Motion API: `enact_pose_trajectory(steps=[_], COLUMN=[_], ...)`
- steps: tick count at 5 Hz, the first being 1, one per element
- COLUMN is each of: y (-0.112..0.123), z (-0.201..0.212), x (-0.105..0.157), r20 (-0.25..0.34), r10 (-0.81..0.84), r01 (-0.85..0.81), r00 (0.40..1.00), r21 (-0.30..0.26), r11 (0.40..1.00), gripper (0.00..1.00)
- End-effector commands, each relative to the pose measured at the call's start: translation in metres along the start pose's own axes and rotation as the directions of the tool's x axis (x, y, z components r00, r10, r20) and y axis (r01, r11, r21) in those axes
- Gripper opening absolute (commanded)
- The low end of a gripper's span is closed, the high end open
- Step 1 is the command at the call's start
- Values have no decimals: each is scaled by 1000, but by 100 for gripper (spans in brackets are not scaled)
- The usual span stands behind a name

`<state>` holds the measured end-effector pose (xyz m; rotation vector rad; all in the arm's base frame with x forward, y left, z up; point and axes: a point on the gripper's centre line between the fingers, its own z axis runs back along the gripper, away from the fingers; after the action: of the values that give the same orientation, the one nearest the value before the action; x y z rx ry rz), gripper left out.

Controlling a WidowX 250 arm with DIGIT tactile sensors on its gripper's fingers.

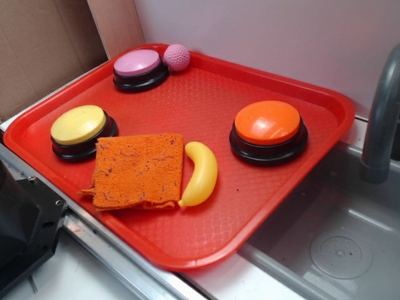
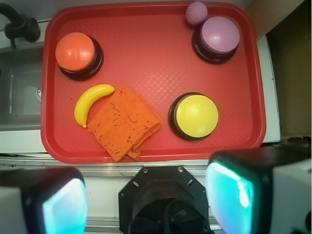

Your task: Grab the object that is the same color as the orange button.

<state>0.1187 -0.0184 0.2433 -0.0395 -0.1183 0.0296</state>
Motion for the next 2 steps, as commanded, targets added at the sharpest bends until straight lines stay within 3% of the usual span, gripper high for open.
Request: enact_pose_trajectory(steps=[1,2], y=[0,-15], z=[0,-30], x=[0,-2], r20=[0,35], r10=[0,45], r01=[0,-45], r00=[1000,998], r21=[0,-11], r11=[1000,999], gripper=[100,100])
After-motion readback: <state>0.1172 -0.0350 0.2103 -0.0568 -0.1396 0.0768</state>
